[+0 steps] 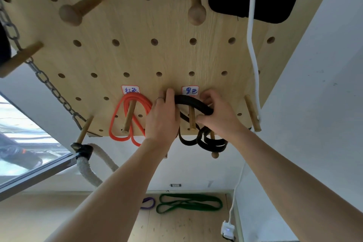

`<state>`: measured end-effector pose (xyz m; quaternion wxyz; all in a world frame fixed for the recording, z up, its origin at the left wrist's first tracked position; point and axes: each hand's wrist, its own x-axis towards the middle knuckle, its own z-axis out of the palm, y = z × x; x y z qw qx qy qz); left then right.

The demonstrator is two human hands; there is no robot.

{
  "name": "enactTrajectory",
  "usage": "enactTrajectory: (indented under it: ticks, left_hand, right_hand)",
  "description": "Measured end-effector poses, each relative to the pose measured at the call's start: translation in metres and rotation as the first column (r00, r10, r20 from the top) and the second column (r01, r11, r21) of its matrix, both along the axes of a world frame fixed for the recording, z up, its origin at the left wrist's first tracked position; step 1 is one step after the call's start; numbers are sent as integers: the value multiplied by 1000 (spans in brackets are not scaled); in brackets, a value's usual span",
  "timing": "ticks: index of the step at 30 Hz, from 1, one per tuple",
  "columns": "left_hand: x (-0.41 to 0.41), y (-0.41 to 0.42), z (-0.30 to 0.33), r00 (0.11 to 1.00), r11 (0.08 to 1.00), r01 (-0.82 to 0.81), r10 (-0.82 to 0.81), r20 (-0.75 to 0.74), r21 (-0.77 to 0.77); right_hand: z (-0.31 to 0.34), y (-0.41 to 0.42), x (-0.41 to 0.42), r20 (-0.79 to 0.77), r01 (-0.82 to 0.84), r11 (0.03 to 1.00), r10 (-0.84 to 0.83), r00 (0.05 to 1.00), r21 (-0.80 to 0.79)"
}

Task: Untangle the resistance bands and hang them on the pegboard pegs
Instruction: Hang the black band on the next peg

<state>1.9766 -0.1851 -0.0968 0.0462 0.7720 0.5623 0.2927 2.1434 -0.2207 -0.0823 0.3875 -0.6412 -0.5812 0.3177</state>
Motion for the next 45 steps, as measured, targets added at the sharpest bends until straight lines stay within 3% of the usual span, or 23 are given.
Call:
enactTrajectory:
  ticks: [2, 4, 8, 12, 14, 17, 21, 28, 32, 35, 41, 45]
  left_hand:
    - [-1, -1, 2, 1000, 1000, -3, 3, 26, 11]
    - [-1, -1, 4, 999, 1000, 5, -6, 42, 31]
    - [1, -3, 8, 998, 999, -3, 1, 64, 40]
    - [12, -11, -4, 979, 997, -33, 47, 199, -73]
    - [18, -14, -15, 955, 987, -52, 93, 283, -151]
    - [25, -19, -30, 918, 963, -28, 131, 374, -268]
    - [30, -22, -41, 926, 940, 0, 128, 354, -340]
    - [38, -19, -45, 970, 942, -9, 90, 228, -336]
    - [38, -21, -53, 936, 918, -16, 153, 316, -397]
    - [40, -21, -59, 941, 923, -26, 152, 302, -384]
    - [42, -11, -57, 939, 920, -78, 197, 282, -384]
    - [51, -6, -56, 923, 906, -125, 256, 288, -405]
  right_hand:
    - [2, -2, 9, 126, -35, 998, 41, 991, -48]
    - [5, -3, 15, 113, -27, 999, 32, 993, -47]
    - [13, -4, 8, -245, 116, 993, -109, 963, 11]
    - [16, 2, -11, -538, 272, 962, -237, 809, -14]
    - [14, 3, -17, -605, 291, 956, -258, 753, -46]
    - [5, 3, -22, -601, 310, 947, -293, 744, -78]
    - [-12, 1, -23, -589, 343, 933, -340, 733, -112]
    - [-33, 1, -30, -524, 365, 927, -354, 775, -86]
    - [-44, -1, -32, -507, 365, 927, -355, 785, -84]
    - [-50, -1, -29, -492, 343, 934, -344, 799, -97]
    - [-62, 2, -29, -339, 401, 915, -361, 869, 53]
    - [-70, 6, -28, -299, 488, 864, -436, 849, 125]
